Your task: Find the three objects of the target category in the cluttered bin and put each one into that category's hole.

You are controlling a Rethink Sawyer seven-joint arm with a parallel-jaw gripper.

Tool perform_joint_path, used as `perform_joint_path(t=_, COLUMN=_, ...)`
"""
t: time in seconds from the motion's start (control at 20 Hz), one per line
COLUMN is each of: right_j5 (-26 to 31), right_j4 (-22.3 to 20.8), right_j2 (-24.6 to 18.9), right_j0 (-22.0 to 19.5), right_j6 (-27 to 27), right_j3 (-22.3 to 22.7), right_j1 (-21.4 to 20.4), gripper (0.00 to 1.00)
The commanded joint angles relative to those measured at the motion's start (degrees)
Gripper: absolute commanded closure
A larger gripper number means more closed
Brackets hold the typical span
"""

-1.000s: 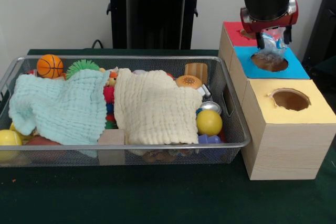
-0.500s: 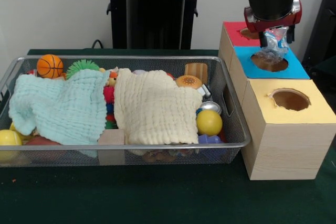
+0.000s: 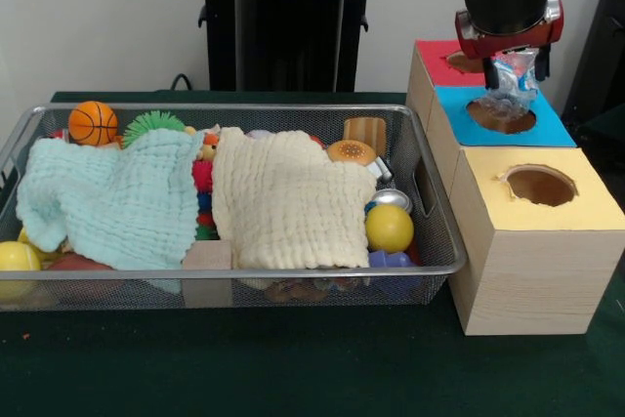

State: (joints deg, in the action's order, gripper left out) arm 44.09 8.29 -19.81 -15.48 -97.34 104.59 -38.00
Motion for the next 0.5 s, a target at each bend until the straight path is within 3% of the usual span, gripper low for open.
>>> perform_joint_path(t=0.05, right_j5=-11.1, right_j4=-4.6, right_j2=3.4, right_j0=0.5, right_j6=-6.9, right_j3=-1.7, right_j1=0.5, gripper=0.0)
perform_joint_path(t=0.5, right_j5=-15.9, right_j4=-8.0, right_j2=12.8, right_j0=7.5, right_j6=-11.8, right_j3=-5.2, right_j1=-2.4, gripper=0.0)
